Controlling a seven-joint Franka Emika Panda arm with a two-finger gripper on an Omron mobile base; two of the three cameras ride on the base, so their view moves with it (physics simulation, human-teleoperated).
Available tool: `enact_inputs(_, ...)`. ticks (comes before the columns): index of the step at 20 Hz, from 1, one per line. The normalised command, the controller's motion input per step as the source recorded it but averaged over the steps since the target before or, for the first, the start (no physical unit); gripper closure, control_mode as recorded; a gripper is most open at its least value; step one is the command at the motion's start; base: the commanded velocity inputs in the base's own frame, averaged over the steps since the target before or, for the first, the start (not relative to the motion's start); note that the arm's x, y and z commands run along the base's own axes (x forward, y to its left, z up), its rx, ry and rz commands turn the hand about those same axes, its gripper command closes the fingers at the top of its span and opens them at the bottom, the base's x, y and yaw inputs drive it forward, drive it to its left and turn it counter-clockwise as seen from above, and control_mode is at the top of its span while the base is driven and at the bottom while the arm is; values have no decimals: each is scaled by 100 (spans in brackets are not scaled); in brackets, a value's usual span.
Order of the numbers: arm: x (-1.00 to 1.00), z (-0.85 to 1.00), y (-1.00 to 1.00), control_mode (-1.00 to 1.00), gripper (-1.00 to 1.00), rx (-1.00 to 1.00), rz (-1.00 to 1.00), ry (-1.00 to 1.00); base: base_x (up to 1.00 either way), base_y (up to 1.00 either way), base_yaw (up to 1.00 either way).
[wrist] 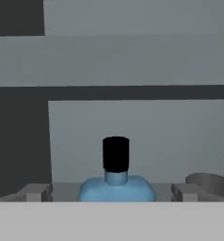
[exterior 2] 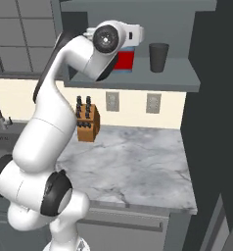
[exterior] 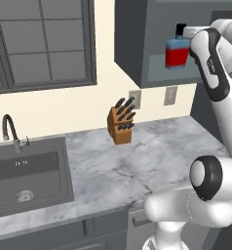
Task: There is a bowl on the dining counter. Grab a lemon wedge from the fridge and place it in the bowl. Then get the liquor bottle and glass cup from the cabinet and place them next to the bowl.
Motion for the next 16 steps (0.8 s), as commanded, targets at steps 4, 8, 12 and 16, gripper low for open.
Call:
enact_inputs(4,40,0,0,-100,-100,0,0,0,0,0,0)
enact_inputs(8,39,0,0,-100,-100,0,0,1,0,0,0)
enact_inputs(12,34,0,0,-100,-100,-1,0,0,0,0,0)
enact_inputs(16,27,-1,0,-100,-100,-3,0,0,0,0,0)
